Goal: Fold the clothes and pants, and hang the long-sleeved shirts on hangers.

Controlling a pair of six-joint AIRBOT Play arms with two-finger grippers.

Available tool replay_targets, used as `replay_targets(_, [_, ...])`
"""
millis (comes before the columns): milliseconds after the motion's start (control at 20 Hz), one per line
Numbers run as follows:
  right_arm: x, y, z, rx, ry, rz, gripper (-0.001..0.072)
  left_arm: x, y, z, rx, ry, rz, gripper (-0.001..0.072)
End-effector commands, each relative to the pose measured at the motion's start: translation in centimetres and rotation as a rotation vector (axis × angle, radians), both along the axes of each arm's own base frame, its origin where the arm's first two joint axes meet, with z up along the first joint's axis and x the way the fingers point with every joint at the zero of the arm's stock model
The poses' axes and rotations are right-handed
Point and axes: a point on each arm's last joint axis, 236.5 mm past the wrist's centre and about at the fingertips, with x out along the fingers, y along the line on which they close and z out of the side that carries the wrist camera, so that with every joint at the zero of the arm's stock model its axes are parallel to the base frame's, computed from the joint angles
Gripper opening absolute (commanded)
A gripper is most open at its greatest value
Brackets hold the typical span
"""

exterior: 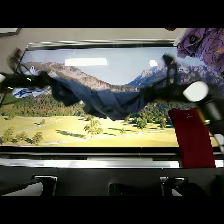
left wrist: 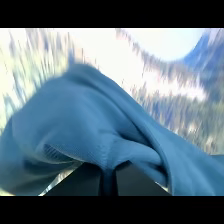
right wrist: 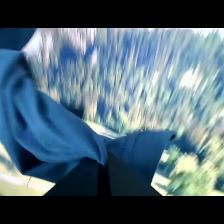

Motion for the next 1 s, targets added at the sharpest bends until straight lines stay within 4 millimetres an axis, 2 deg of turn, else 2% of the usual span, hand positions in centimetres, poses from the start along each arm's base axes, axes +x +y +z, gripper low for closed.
replay_targets(0, [-1.3,-3.5,14.1,-0.061,-0.293,-0.084,0.0025,-4.1,5.2,15.3,0.186,-0.272,0.079,0.0015])
replay_targets(100, [-4.8,-4.4,19.9,-0.058,-0.398,-0.082,0.0026,-8.4,6.0,21.1,0.264,-0.375,0.106,0.0016])
replay_targets(200, [-8.9,-5.1,23.8,-0.044,-0.48,-0.078,0.0026,-12.9,6.2,24.6,0.339,-0.448,0.145,0.0017])
replay_targets(300, [-12.7,-5.8,26.1,-0.013,-0.541,-0.088,0.0026,-17.2,6.2,26.3,0.391,-0.473,0.198,0.0017])
replay_targets(350, [-13.9,-6.2,26.9,0.009,-0.556,-0.109,0.0026,-19.0,6.2,26.8,0.399,-0.476,0.223,0.0017])
replay_targets(450, [-14.6,-6.6,27.3,0.043,-0.556,-0.142,0.0026,-20.9,5.5,27.2,0.385,-0.486,0.234,0.0017])
replay_targets(500, [-14.0,-6.5,27.1,0.047,-0.543,-0.149,0.0026,-21.0,5.1,26.8,0.368,-0.479,0.228,0.0017])
replay_targets(600, [-11.4,-5.8,25.2,0.039,-0.474,-0.143,0.0026,-20.1,4.6,24.6,0.324,-0.424,0.195,0.0017])
replay_targets(700, [-7.6,-4.5,22.0,0.033,-0.366,-0.126,0.0026,-17.9,3.7,20.6,0.239,-0.325,0.138,0.0019])
replay_targets(800, [-3.1,-2.6,17.2,0.036,-0.22,-0.102,0.0026,-15.4,2.6,14.8,0.158,-0.201,0.079,0.0019])
replay_targets(950, [3.5,0.0,7.0,0.024,0.029,-0.079,0.0026,-11.5,0.6,4.3,0.102,-0.03,0.014,0.0019])
